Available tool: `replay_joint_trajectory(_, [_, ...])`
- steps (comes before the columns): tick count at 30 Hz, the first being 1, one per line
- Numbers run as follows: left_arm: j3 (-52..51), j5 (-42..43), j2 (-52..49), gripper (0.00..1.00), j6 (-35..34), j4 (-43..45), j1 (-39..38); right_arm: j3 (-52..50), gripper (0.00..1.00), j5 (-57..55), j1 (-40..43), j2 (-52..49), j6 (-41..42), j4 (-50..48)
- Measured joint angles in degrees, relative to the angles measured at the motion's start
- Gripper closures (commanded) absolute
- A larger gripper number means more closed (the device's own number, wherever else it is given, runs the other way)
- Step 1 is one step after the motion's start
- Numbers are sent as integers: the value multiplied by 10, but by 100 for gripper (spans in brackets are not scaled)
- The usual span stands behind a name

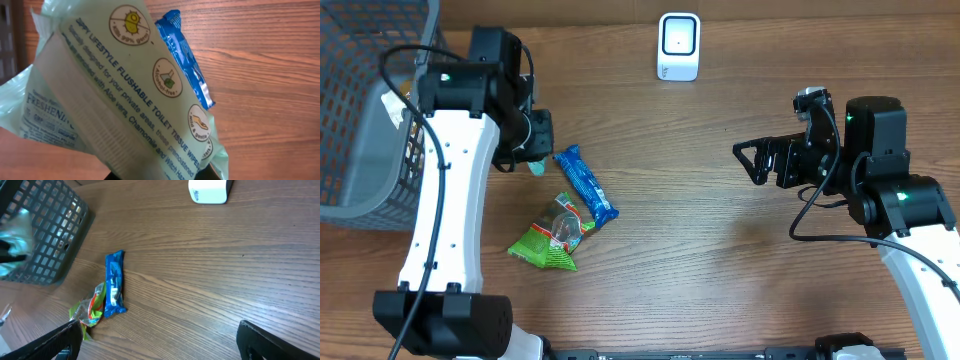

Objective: Scan the item barcode
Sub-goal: 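Place the mint-green tissue pack on the table above the snacks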

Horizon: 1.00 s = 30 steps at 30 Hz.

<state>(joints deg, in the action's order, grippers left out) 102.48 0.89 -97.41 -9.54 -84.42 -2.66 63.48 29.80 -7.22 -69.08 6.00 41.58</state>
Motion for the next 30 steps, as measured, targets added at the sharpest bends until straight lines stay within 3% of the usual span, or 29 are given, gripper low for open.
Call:
replay_joint_trajectory(15, [-226,18,0,96,23,113,-12,0,1,0,0,0,0,2])
replay_joint_trajectory(23, [-283,25,0,95,23,149,-25,0,1,0,0,0,0,3])
replay_joint_trajectory(28, [-283,17,0,56,23,150,-25,0,1,0,0,0,0,4])
replay_joint_trajectory(30, [-283,12,0,50,25,155,-25,0,1,0,0,0,0,4])
